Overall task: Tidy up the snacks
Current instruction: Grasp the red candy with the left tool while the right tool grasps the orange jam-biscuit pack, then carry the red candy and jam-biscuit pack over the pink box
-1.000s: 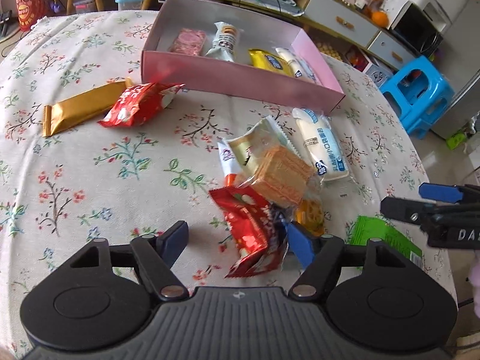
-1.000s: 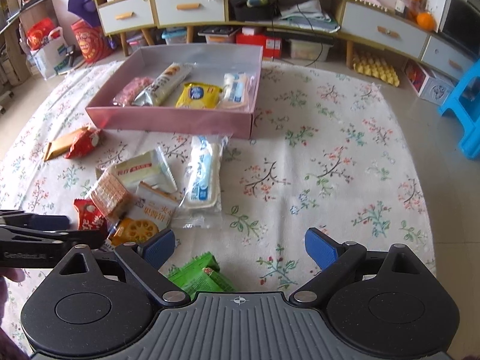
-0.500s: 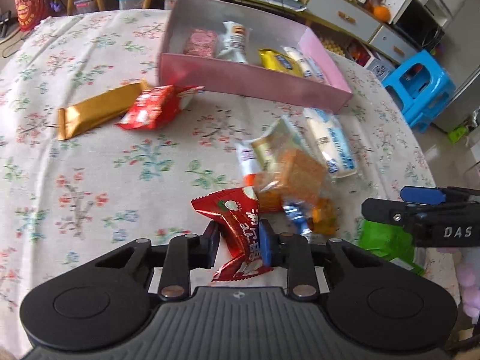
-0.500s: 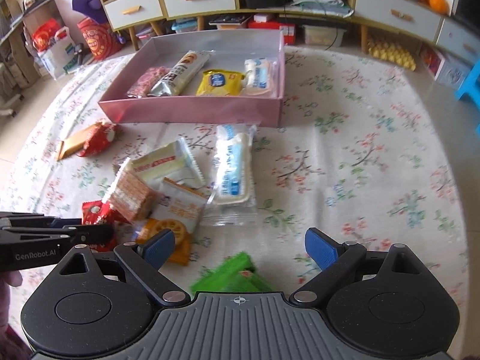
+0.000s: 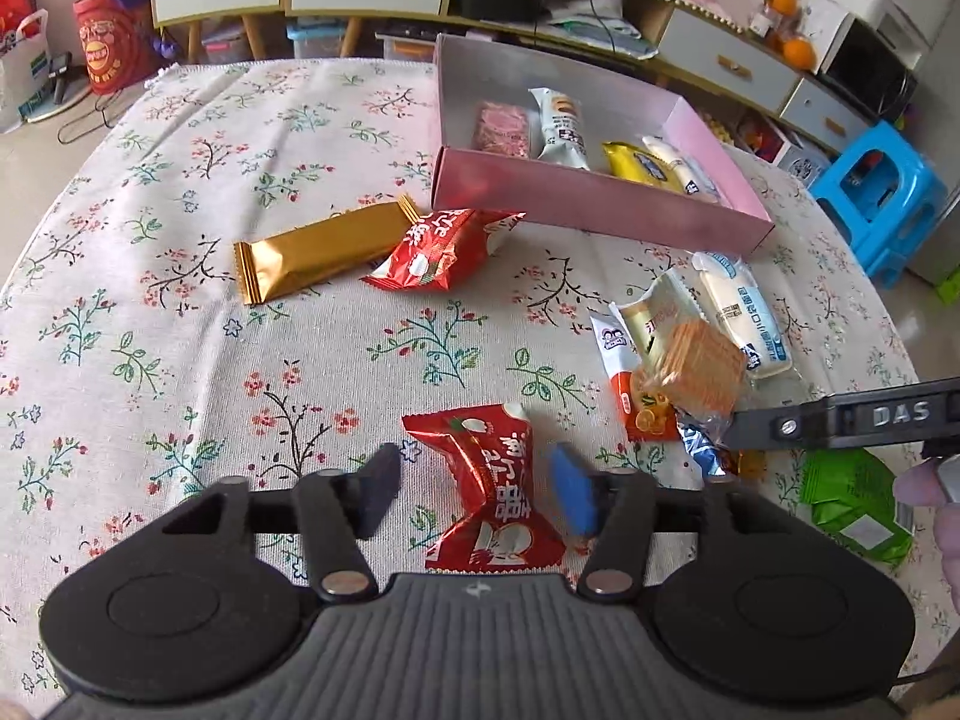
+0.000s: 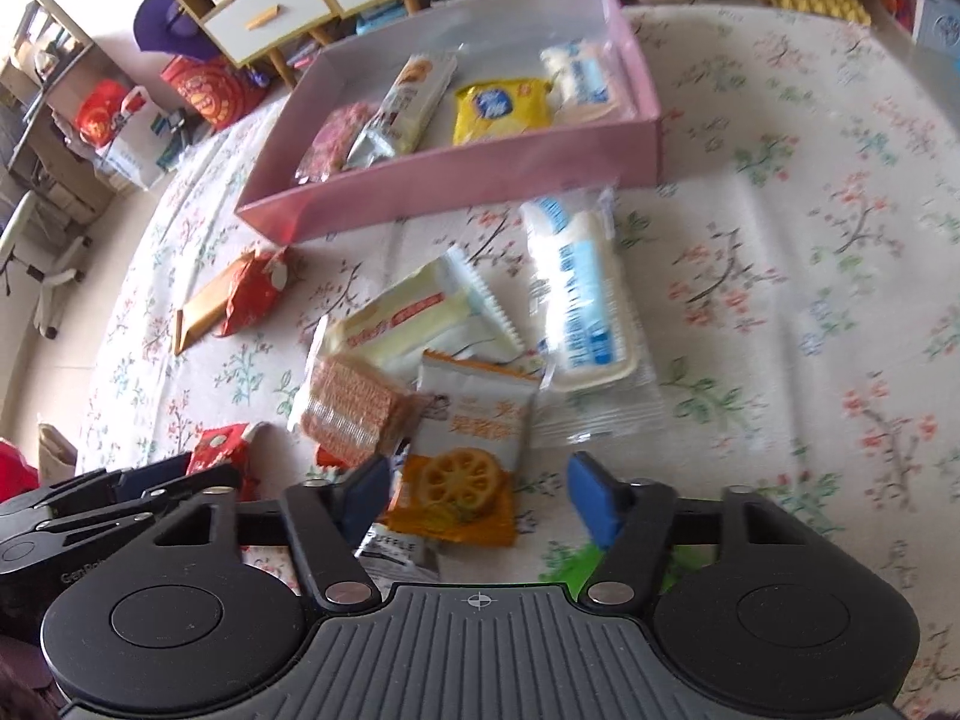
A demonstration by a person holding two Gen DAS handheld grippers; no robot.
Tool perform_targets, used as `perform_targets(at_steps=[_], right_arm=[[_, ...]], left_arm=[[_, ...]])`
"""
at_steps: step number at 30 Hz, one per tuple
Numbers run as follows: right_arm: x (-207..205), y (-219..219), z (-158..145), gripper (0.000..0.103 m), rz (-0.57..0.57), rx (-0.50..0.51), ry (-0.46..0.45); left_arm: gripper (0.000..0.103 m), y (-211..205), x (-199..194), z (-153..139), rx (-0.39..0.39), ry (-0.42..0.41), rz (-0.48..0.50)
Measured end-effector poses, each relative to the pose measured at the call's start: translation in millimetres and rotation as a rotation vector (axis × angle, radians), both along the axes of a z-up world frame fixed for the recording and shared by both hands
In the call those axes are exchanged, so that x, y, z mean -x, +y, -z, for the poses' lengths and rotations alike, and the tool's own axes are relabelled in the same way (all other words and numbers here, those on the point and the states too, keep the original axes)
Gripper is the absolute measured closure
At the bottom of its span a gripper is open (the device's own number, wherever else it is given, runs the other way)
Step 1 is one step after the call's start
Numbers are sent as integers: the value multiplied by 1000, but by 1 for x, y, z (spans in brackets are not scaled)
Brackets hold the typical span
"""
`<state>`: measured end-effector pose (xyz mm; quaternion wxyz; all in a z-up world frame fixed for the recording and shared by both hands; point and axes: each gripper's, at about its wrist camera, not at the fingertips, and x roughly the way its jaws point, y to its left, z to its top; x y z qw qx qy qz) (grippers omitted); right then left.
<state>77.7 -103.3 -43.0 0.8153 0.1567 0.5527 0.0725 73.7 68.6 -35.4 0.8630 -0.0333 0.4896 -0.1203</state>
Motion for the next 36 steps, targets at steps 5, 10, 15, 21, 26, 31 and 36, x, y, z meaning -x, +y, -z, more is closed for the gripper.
perform_targets(at_steps=[5, 10, 15, 21, 26, 31, 36], right_arm=[[-1, 12, 2, 54, -19, 37, -5], [1, 13, 2, 57, -28, 54, -12], [1, -1, 3, 60, 5, 13, 5], [5, -12, 1, 61, 26, 58, -6], [7, -11, 2, 56, -10, 80, -31], [8, 3, 2, 56, -69, 161, -61], [7, 4, 1, 65, -57, 190, -57]], left_arm=[[39, -11, 4, 5, -35, -17, 28], [33, -28, 11, 16, -136, -27, 88], [20, -28, 16, 20, -160, -53, 102], [34, -23, 19, 17, -158, -65, 87], [56, -22, 23, 14, -144, -84, 112], [57, -20, 22, 14, -132, -74, 110], [59, -15, 18, 11, -92, -44, 87]])
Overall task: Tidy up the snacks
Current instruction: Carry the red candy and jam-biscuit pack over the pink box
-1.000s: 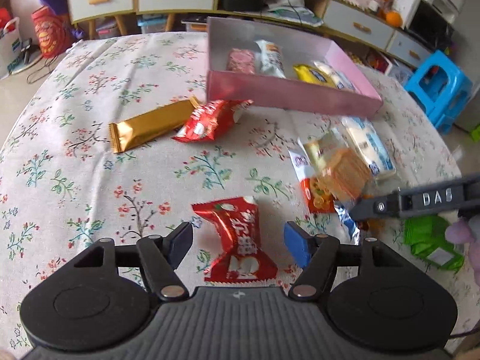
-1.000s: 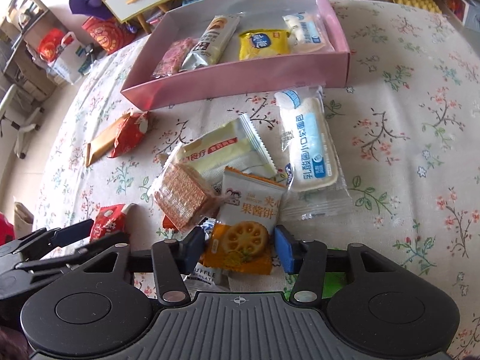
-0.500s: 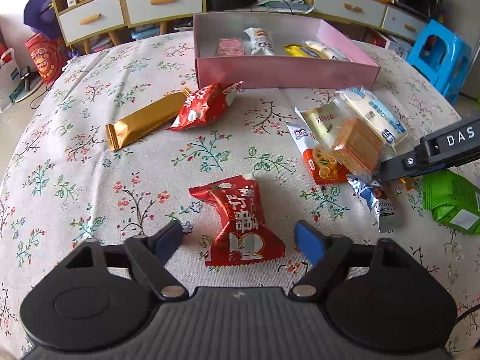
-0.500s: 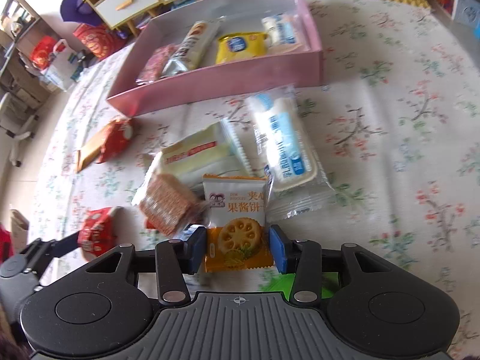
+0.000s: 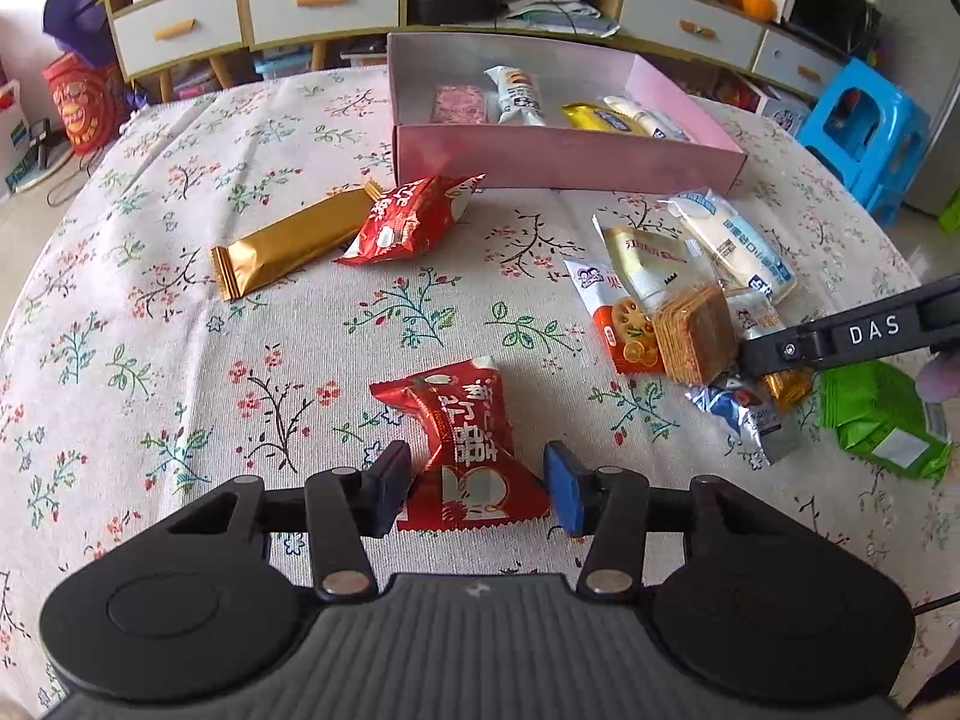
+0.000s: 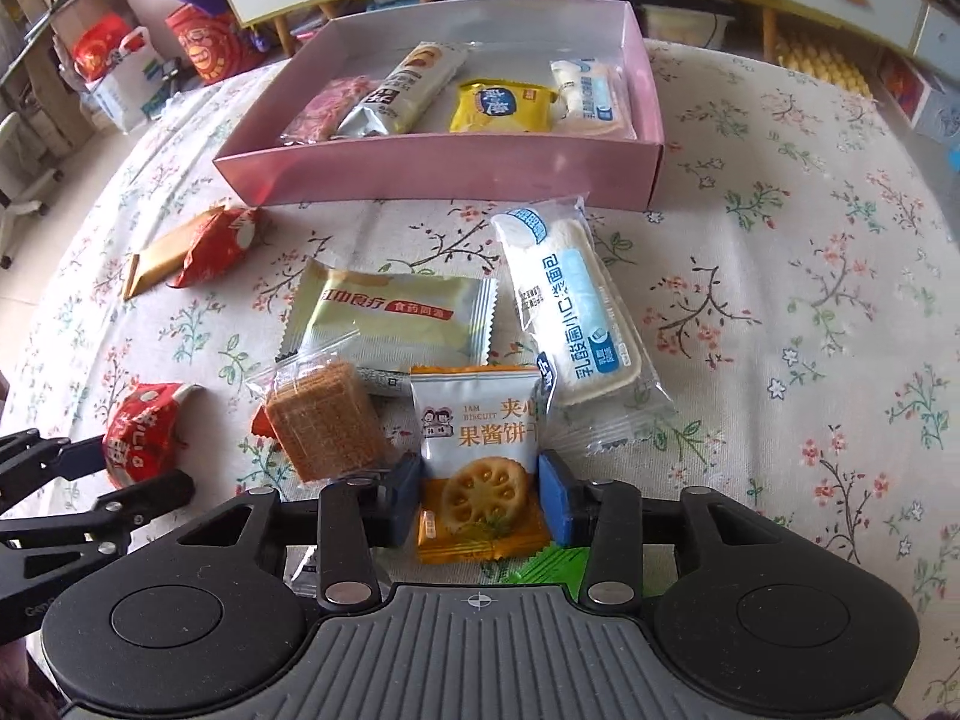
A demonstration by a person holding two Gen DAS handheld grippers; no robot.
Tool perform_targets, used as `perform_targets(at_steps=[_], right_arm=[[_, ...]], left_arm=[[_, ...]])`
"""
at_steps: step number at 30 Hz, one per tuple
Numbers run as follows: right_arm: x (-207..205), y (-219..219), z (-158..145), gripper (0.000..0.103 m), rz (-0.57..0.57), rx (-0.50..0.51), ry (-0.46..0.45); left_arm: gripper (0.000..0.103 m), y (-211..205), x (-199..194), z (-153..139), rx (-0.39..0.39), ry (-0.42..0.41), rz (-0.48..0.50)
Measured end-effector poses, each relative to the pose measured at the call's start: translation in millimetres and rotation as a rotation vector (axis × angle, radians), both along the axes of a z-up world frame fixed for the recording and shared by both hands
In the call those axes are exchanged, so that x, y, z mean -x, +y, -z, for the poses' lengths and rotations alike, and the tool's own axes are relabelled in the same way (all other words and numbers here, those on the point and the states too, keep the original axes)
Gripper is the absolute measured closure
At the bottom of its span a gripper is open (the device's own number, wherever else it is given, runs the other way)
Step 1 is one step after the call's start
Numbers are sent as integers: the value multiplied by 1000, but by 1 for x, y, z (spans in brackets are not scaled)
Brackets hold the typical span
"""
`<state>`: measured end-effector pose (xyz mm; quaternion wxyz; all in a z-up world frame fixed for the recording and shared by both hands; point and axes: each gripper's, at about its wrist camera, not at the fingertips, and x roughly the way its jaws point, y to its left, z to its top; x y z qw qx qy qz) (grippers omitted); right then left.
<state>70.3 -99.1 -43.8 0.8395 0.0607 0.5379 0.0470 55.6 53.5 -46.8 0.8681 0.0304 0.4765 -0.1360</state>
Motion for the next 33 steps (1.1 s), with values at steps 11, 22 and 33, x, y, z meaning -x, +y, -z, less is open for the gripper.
perform_targets(at_steps=[11, 22, 33], right_arm=[[8, -20, -26, 65, 86, -213, 13], [-3, -34, -52, 65, 175, -335, -65], [-52, -46, -66, 65, 266, -409, -133]], left_arm=[[62, 17, -5, -22, 152, 56, -52], [62, 23, -18, -53, 257, -6, -78], [62, 10, -69, -71, 311, -83, -85]])
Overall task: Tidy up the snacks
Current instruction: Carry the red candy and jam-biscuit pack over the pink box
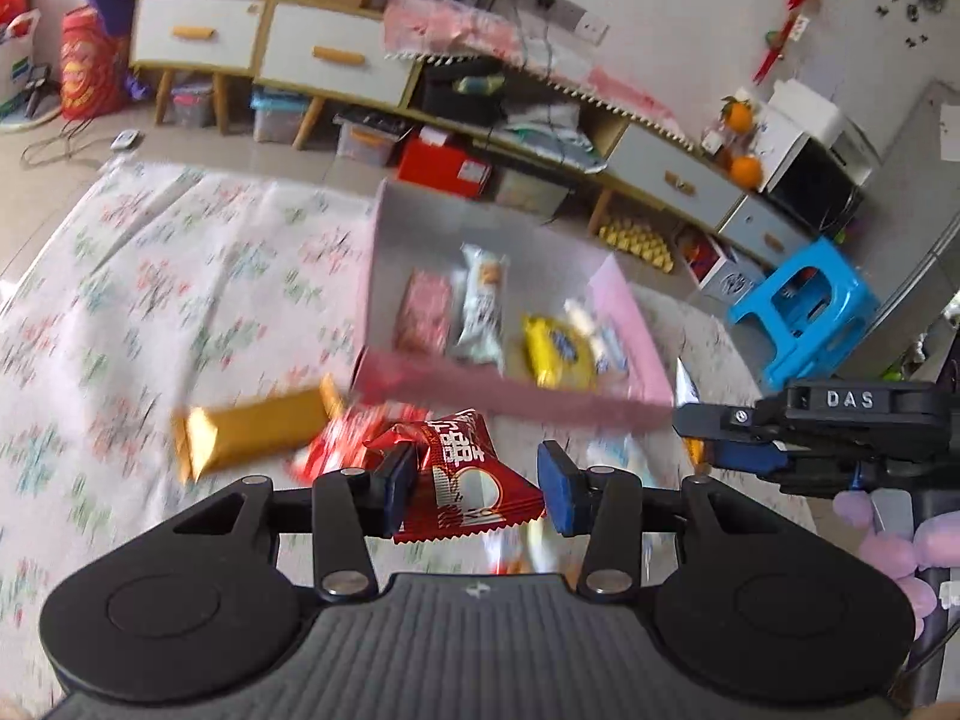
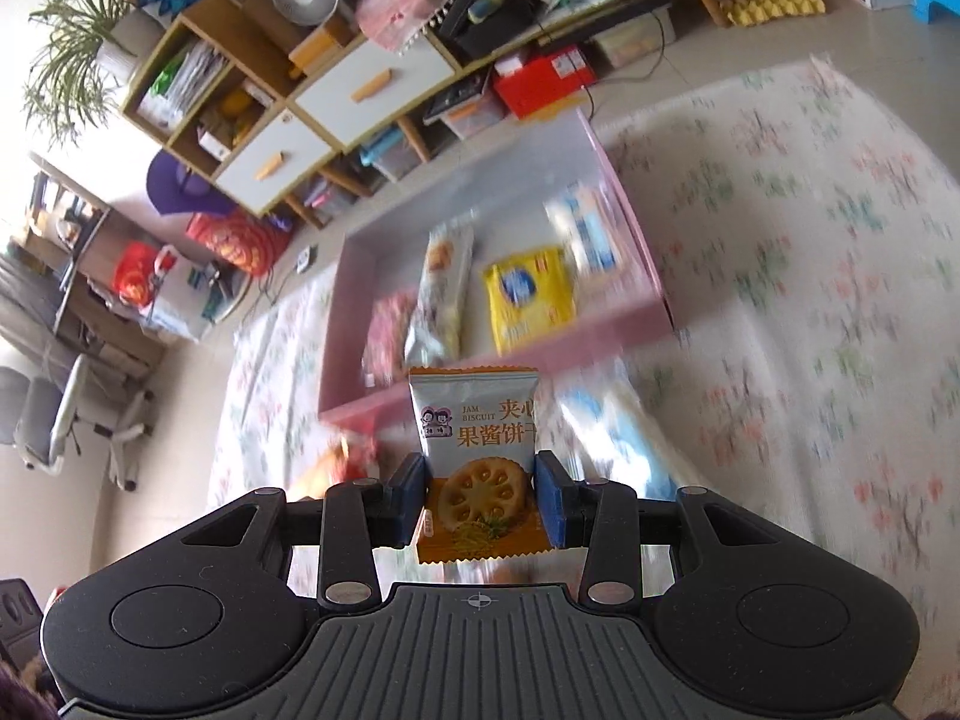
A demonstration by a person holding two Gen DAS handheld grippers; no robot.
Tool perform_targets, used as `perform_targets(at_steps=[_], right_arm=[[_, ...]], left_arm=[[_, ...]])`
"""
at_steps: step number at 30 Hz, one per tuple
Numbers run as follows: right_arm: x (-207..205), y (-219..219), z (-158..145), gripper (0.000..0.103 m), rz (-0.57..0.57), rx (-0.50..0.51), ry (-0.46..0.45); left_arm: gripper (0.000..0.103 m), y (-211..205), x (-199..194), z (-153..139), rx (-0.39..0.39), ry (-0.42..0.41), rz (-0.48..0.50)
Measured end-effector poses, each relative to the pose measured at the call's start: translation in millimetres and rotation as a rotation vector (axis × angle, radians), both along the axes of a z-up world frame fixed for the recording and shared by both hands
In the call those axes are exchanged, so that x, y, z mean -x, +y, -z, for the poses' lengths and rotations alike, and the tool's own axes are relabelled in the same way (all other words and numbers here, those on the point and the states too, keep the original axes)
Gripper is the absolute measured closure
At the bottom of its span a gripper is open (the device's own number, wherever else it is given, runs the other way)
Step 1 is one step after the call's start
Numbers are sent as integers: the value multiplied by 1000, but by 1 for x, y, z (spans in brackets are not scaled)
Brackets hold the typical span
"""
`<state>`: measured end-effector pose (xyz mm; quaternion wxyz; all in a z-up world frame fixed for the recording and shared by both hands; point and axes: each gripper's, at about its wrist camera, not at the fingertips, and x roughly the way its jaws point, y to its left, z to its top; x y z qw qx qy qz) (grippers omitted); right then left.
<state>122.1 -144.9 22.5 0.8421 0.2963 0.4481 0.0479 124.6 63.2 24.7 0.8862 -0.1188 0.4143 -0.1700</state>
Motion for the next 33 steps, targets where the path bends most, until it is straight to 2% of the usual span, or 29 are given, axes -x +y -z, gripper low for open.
perform_targets(at_steps=[4, 10, 14, 18, 23, 33], right_arm=[[-37, -4, 1, 65, 3, 7, -45], [-85, -18, 17, 65, 16, -23, -93], [-105, -24, 32, 65, 17, 5, -105], [-119, -29, 47, 65, 19, 29, -93], [-127, -35, 56, 65, 23, 2, -102], [-134, -32, 59, 64, 22, -3, -122]], left_arm=[[62, -15, -40, 2, -70, -55, 26], [62, -24, -95, 17, -103, -98, 32], [62, -33, -116, 27, -144, -120, 57], [62, -45, -127, 34, -201, -123, 71], [62, -49, -135, 38, -231, -138, 101], [62, -49, -148, 45, -242, -128, 118]])
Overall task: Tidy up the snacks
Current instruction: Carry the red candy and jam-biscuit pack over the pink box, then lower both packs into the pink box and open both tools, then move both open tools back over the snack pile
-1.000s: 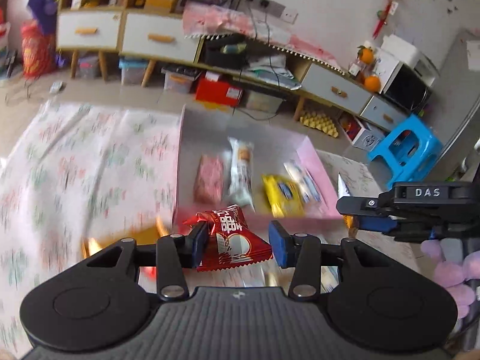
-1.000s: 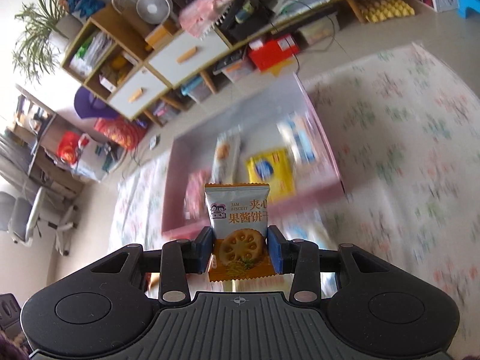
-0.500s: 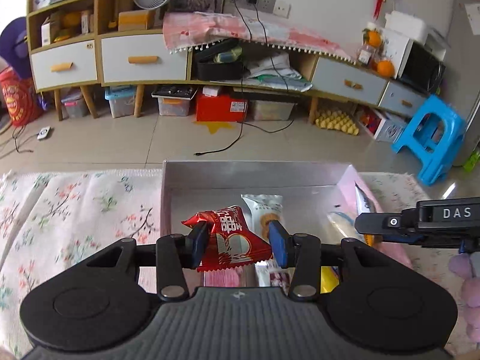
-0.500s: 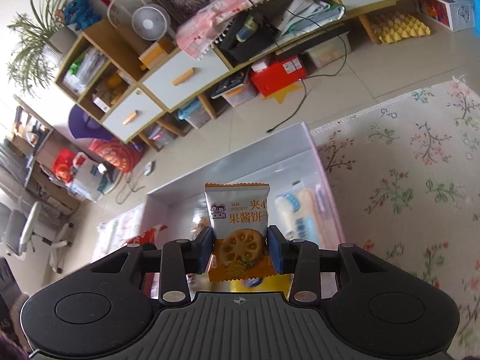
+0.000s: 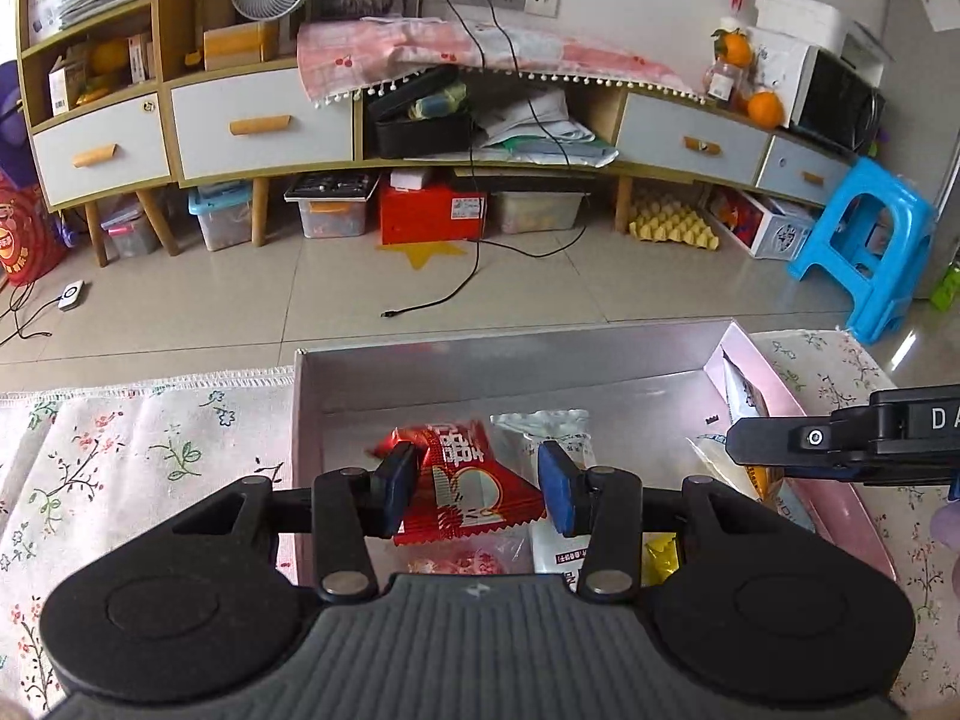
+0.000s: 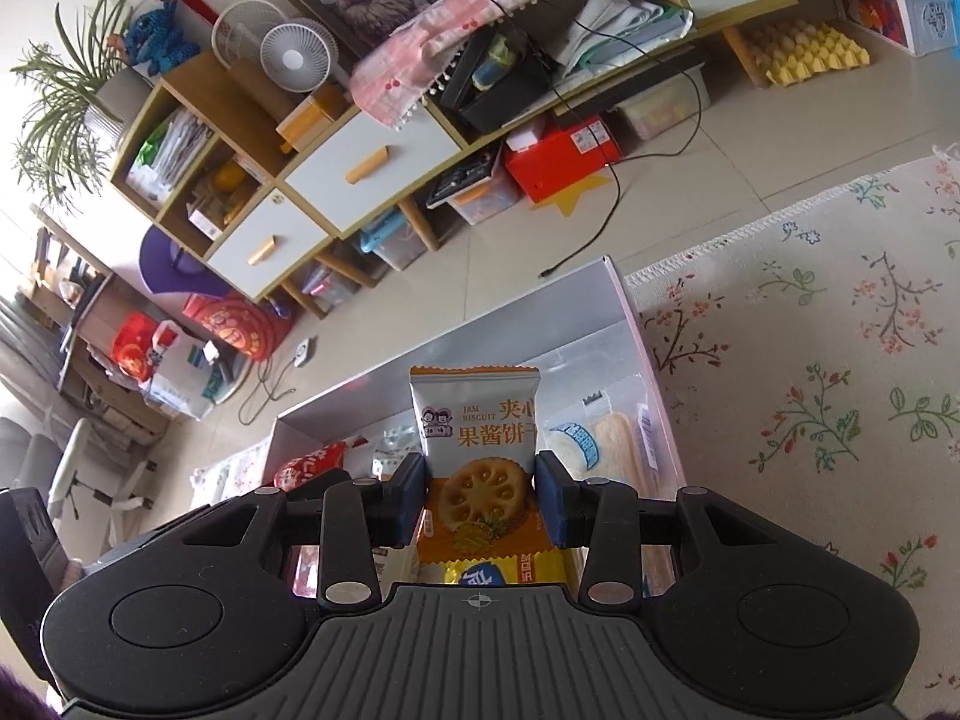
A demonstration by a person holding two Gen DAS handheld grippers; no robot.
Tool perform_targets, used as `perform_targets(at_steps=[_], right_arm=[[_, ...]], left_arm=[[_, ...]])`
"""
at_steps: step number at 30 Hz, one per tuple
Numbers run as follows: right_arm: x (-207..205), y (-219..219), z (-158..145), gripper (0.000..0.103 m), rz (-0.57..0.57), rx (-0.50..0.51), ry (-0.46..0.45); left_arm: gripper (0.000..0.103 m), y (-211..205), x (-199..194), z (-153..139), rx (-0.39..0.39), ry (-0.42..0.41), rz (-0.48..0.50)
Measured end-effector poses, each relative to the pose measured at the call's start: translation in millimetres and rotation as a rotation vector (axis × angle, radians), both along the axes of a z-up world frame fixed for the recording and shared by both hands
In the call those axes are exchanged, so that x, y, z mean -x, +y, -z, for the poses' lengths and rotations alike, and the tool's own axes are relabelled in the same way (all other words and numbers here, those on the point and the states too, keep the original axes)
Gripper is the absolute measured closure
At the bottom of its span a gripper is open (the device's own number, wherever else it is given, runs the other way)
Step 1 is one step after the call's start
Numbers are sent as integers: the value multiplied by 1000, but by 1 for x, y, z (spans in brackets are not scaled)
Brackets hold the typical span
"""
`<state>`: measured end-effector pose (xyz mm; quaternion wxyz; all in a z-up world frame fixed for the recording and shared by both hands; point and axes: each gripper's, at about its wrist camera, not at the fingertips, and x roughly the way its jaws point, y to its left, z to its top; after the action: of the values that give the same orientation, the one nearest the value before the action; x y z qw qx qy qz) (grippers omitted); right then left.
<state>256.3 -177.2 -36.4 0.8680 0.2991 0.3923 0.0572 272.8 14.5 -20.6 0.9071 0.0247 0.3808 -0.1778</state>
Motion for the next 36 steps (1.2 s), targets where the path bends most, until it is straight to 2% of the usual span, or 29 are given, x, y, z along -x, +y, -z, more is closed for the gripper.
perform_targets(at_steps=[7, 8, 9, 10, 13, 15, 19, 21, 27, 30, 36], right_arm=[[-1, -3, 1, 60, 11, -32, -7], [-1, -3, 1, 48, 13, -39, -4], [0, -4, -1, 41, 19, -49, -4], [2, -5, -3, 32, 23, -56, -13], [8, -5, -10, 32, 16, -53, -23], [13, -1, -16, 32, 13, -29, -16], [26, 4, -32, 31, 0, 20, 1], [35, 7, -43, 28, -6, 46, -4], [71, 21, -72, 23, -22, 100, -22], [91, 28, -79, 22, -27, 112, -17], [127, 40, -86, 18, -50, 173, 16]], left_arm=[[60, -2, -1, -2, -19, -20, 21], [53, -3, -1, -1, -19, -19, 17], [46, -2, 1, -2, -15, -20, 12], [44, -1, 2, -3, -5, -24, 9], [38, 0, 10, -8, 15, -22, 11], [29, 0, 18, -13, 6, -32, 12], [19, 1, 37, -26, -2, -42, -1], [10, 4, 49, -33, 6, -42, -18], [1, 17, 85, -49, 48, -17, -99], [1, 27, 102, -54, 77, 17, -143], [0, 45, 134, -63, 1, 36, -239]])
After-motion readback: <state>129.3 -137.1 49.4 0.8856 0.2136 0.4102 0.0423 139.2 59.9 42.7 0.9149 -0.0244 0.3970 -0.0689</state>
